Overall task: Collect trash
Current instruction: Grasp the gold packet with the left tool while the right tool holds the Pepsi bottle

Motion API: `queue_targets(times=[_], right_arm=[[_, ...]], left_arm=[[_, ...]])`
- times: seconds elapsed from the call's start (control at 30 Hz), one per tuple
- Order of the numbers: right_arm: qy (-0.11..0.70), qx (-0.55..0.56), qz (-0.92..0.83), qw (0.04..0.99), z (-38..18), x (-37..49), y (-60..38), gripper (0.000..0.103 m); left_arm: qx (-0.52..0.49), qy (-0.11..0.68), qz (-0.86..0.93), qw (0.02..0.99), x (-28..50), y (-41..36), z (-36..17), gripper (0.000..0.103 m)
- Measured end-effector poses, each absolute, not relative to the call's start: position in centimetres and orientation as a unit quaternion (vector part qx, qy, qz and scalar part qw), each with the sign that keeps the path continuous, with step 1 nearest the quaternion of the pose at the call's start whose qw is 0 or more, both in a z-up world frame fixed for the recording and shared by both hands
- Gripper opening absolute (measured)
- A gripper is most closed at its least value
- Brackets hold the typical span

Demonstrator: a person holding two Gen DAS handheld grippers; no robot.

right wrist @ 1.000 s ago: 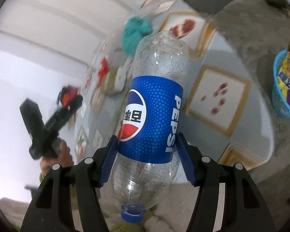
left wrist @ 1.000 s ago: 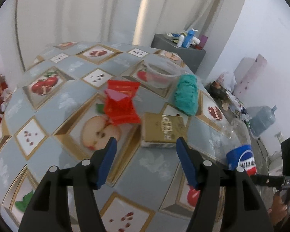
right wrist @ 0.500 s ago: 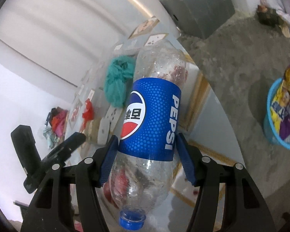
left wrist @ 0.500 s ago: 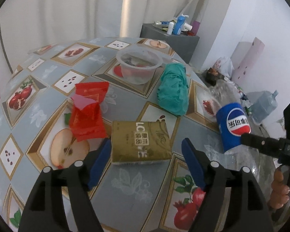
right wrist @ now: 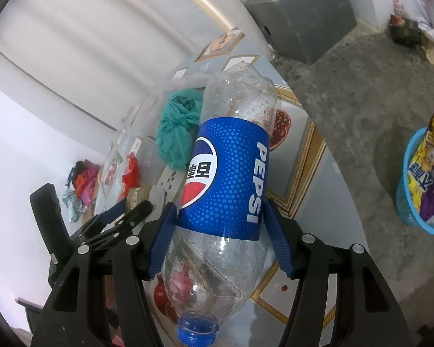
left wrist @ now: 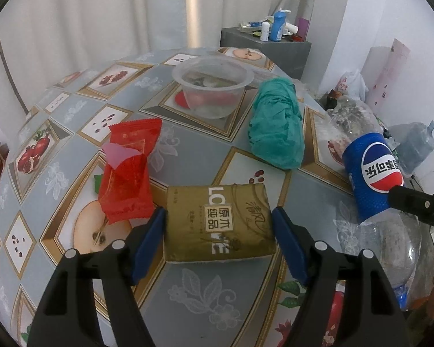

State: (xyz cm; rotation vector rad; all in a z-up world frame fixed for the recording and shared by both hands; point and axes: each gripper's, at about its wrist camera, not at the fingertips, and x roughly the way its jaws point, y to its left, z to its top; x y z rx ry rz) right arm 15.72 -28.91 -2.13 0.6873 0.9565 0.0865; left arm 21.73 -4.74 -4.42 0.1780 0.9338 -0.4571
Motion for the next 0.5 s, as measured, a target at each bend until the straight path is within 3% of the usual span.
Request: queue_targets(times=[0.5], right_arm=[[0.471, 0.311, 0.051, 0.824, -1.8, 12.8, -27.1, 0.058]], left_arm=[[0.059, 0.485, -0.236, 0.84, 16.0, -2.1, -4.2, 0.072]])
